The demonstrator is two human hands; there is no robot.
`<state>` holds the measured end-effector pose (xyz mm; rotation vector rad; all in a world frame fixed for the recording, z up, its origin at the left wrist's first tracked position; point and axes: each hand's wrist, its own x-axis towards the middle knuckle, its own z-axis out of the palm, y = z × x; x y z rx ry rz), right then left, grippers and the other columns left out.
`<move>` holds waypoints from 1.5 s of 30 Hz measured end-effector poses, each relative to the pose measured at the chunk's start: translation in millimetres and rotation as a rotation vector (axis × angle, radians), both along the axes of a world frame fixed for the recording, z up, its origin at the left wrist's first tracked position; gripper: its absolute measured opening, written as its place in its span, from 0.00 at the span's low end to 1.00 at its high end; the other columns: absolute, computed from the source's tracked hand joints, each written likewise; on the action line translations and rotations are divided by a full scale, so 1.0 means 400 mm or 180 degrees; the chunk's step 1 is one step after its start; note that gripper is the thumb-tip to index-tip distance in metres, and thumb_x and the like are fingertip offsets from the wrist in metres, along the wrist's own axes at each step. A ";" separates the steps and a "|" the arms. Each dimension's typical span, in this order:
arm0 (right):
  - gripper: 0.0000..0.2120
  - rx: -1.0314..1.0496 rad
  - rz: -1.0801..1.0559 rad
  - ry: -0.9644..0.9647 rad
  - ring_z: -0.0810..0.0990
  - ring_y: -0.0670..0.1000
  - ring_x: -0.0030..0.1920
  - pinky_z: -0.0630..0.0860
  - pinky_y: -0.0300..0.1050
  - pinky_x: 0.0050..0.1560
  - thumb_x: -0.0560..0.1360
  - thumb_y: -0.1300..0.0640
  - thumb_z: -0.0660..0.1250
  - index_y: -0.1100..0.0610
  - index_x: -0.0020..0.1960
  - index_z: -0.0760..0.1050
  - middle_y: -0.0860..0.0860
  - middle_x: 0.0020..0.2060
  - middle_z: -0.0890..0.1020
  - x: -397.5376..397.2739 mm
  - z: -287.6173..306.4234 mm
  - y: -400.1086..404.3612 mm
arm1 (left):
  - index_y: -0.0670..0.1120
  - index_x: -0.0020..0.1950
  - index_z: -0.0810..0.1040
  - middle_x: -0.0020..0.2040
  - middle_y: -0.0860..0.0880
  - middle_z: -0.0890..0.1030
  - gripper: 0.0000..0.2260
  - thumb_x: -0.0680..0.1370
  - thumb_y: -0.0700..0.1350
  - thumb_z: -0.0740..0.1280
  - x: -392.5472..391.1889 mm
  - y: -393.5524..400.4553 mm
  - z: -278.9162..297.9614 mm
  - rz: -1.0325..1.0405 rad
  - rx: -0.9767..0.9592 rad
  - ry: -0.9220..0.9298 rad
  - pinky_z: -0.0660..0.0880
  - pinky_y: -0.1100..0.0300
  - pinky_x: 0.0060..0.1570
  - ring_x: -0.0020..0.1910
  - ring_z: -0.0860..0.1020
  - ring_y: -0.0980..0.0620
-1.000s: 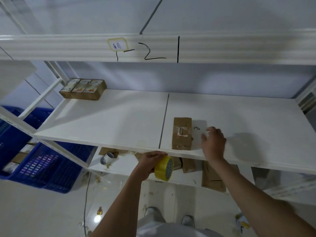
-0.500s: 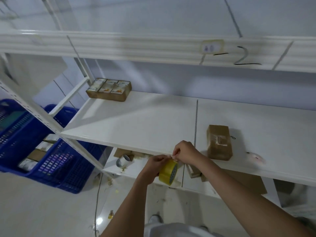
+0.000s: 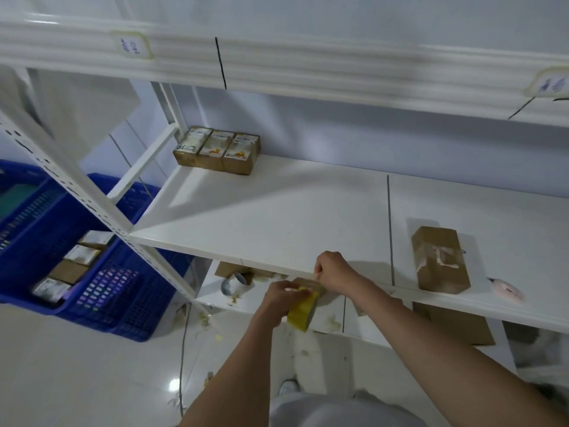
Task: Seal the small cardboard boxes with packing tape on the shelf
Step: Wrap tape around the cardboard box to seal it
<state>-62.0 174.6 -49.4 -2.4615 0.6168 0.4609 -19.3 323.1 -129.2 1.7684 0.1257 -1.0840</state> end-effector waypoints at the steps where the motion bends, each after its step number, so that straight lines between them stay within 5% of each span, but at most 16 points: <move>1: 0.08 -0.0020 0.0005 -0.0004 0.83 0.59 0.49 0.80 0.53 0.52 0.74 0.69 0.62 0.69 0.47 0.81 0.62 0.47 0.84 0.007 -0.002 0.004 | 0.46 0.61 0.80 0.54 0.44 0.83 0.27 0.66 0.57 0.79 0.004 -0.004 -0.011 -0.0016 0.0230 -0.0082 0.82 0.53 0.49 0.51 0.82 0.46; 9: 0.10 -0.0338 -0.0097 -0.0076 0.81 0.57 0.46 0.81 0.49 0.51 0.73 0.74 0.61 0.65 0.47 0.79 0.59 0.47 0.81 0.062 -0.004 0.011 | 0.42 0.54 0.82 0.49 0.44 0.83 0.27 0.66 0.62 0.77 0.023 -0.054 -0.042 0.0309 0.0529 0.0011 0.81 0.57 0.43 0.46 0.82 0.46; 14: 0.08 -0.0515 0.0077 0.0126 0.78 0.55 0.46 0.76 0.45 0.50 0.73 0.70 0.68 0.61 0.40 0.71 0.56 0.44 0.76 0.075 -0.011 0.016 | 0.43 0.54 0.82 0.49 0.44 0.84 0.26 0.67 0.60 0.76 0.028 -0.061 -0.054 0.0293 0.0578 0.0046 0.83 0.52 0.49 0.47 0.83 0.46; 17: 0.04 -0.0630 0.0059 0.0098 0.81 0.57 0.50 0.77 0.46 0.51 0.74 0.68 0.69 0.63 0.47 0.75 0.58 0.47 0.79 0.070 -0.021 0.014 | 0.44 0.56 0.82 0.50 0.44 0.83 0.24 0.68 0.59 0.77 0.036 -0.061 -0.058 0.0237 0.0516 0.0050 0.83 0.52 0.50 0.48 0.83 0.46; 21: 0.17 -0.0716 -0.0163 -0.0260 0.79 0.58 0.54 0.75 0.46 0.48 0.73 0.64 0.74 0.63 0.58 0.70 0.58 0.52 0.78 0.073 -0.031 0.001 | 0.45 0.57 0.80 0.53 0.44 0.83 0.22 0.71 0.57 0.77 0.032 -0.063 -0.052 0.0188 0.0427 -0.0043 0.81 0.48 0.55 0.51 0.82 0.45; 26: 0.16 -0.0055 -0.0731 -0.0271 0.76 0.51 0.41 0.69 0.41 0.38 0.67 0.58 0.81 0.59 0.44 0.74 0.52 0.41 0.79 0.072 -0.040 -0.059 | 0.45 0.57 0.78 0.53 0.46 0.82 0.22 0.73 0.61 0.73 0.026 -0.067 -0.019 -0.0182 0.0844 -0.0509 0.80 0.51 0.57 0.53 0.81 0.45; 28: 0.13 0.0099 -0.0926 -0.0499 0.77 0.50 0.38 0.68 0.38 0.34 0.68 0.61 0.80 0.59 0.40 0.74 0.50 0.37 0.78 0.060 -0.053 -0.065 | 0.46 0.48 0.77 0.49 0.47 0.81 0.22 0.73 0.65 0.70 0.026 -0.063 0.011 -0.0588 0.1201 -0.0800 0.79 0.53 0.50 0.50 0.81 0.46; 30: 0.10 0.0165 -0.1092 -0.0723 0.79 0.51 0.40 0.74 0.40 0.37 0.71 0.66 0.76 0.59 0.40 0.74 0.51 0.37 0.78 0.046 -0.065 -0.065 | 0.46 0.51 0.75 0.47 0.47 0.82 0.26 0.71 0.69 0.68 0.032 -0.057 0.032 -0.0801 0.1486 -0.1015 0.76 0.56 0.42 0.46 0.81 0.47; 32: 0.08 0.0226 -0.1292 -0.0990 0.79 0.54 0.42 0.77 0.45 0.42 0.73 0.67 0.72 0.60 0.40 0.74 0.53 0.38 0.79 0.026 -0.063 -0.070 | 0.44 0.49 0.75 0.41 0.45 0.82 0.28 0.72 0.69 0.67 0.034 -0.068 0.058 -0.0895 0.1617 -0.0827 0.73 0.58 0.37 0.38 0.81 0.48; 36: 0.05 0.0424 -0.1623 -0.1224 0.77 0.49 0.39 0.71 0.38 0.36 0.77 0.60 0.70 0.60 0.43 0.77 0.51 0.38 0.80 -0.068 -0.050 -0.089 | 0.40 0.39 0.69 0.34 0.45 0.78 0.27 0.78 0.65 0.63 0.025 -0.112 0.123 -0.0765 0.1822 -0.0422 0.74 0.60 0.35 0.28 0.73 0.50; 40: 0.08 0.0698 -0.2218 -0.0859 0.80 0.54 0.36 0.77 0.48 0.37 0.76 0.58 0.68 0.62 0.41 0.78 0.52 0.34 0.81 -0.226 -0.106 -0.121 | 0.39 0.40 0.75 0.32 0.44 0.83 0.15 0.80 0.50 0.64 0.003 -0.138 0.128 -0.0754 0.1887 -0.0593 0.81 0.58 0.49 0.34 0.80 0.47; 42: 0.08 0.1182 -0.2845 -0.0692 0.77 0.56 0.33 0.76 0.50 0.34 0.77 0.62 0.67 0.67 0.44 0.78 0.56 0.33 0.79 -0.293 -0.142 -0.144 | 0.39 0.44 0.78 0.44 0.44 0.85 0.10 0.80 0.43 0.62 -0.017 -0.149 0.131 -0.0819 0.1794 -0.0754 0.79 0.61 0.40 0.40 0.83 0.47; 45: 0.07 0.2451 -0.3777 -0.0399 0.73 0.55 0.31 0.76 0.48 0.33 0.77 0.66 0.67 0.65 0.54 0.76 0.59 0.36 0.76 -0.353 -0.174 -0.173 | 0.43 0.37 0.74 0.47 0.45 0.85 0.11 0.78 0.40 0.58 -0.044 -0.164 0.149 -0.1174 0.2058 -0.1154 0.74 0.59 0.38 0.48 0.84 0.46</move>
